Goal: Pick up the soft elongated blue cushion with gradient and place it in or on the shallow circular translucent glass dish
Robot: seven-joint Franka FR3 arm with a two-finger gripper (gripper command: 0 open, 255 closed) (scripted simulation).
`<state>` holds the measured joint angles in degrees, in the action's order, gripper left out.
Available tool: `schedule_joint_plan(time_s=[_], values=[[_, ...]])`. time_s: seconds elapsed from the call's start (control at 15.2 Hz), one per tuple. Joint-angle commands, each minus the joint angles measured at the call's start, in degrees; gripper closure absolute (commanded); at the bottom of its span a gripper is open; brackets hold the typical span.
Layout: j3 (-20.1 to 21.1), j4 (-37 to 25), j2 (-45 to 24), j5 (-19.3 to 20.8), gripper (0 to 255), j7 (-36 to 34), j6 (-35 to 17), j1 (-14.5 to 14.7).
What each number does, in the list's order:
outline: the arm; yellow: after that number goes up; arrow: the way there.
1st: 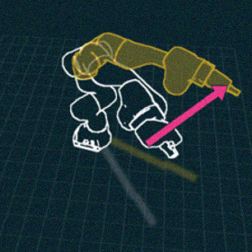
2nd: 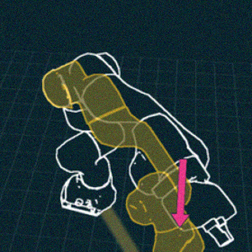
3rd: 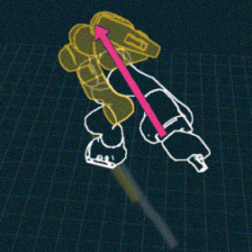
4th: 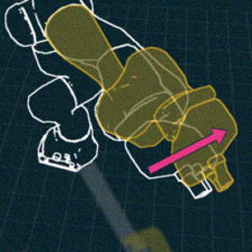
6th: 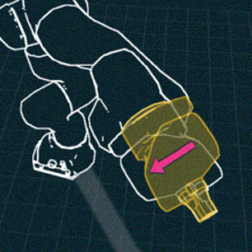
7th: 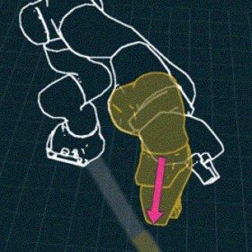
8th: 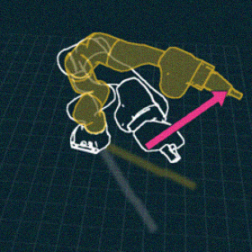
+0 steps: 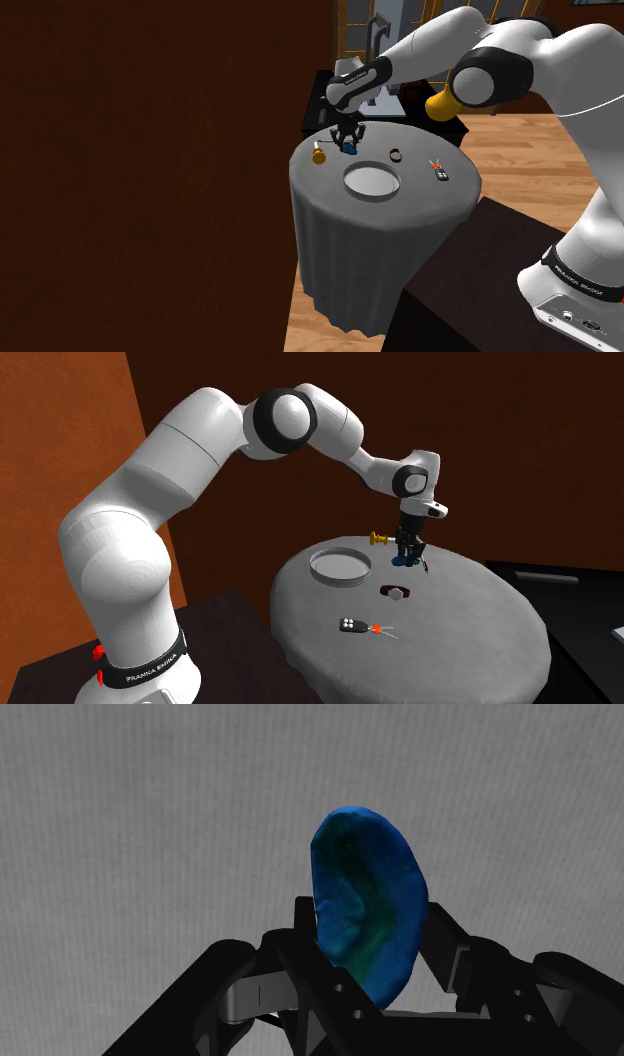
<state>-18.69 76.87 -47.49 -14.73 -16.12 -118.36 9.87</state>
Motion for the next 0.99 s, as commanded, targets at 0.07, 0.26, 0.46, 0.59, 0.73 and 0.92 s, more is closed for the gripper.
schedule_joint_plan(time_s=[0.07, 0.26, 0.46, 0.59, 0.73, 0.92], values=[[-0.1, 0.3, -0.1, 0.1, 255, -0.1, -0.2, 0.0], [0.0, -0.1, -0.4, 0.0, 255, -0.1, 0.0, 0.0], [-0.3, 0.2, 0.8, 0.3, 255, 0.0, 0.8, 0.0], [-0.5, 0.0, 1.6, 0.5, 255, -0.1, 1.8, 0.1], [-0.6, -0.3, 2.3, 0.7, 255, -0.2, 2.8, 0.2], [-0.9, -0.8, 3.4, 1.0, 255, -0.4, 4.4, 0.3]])
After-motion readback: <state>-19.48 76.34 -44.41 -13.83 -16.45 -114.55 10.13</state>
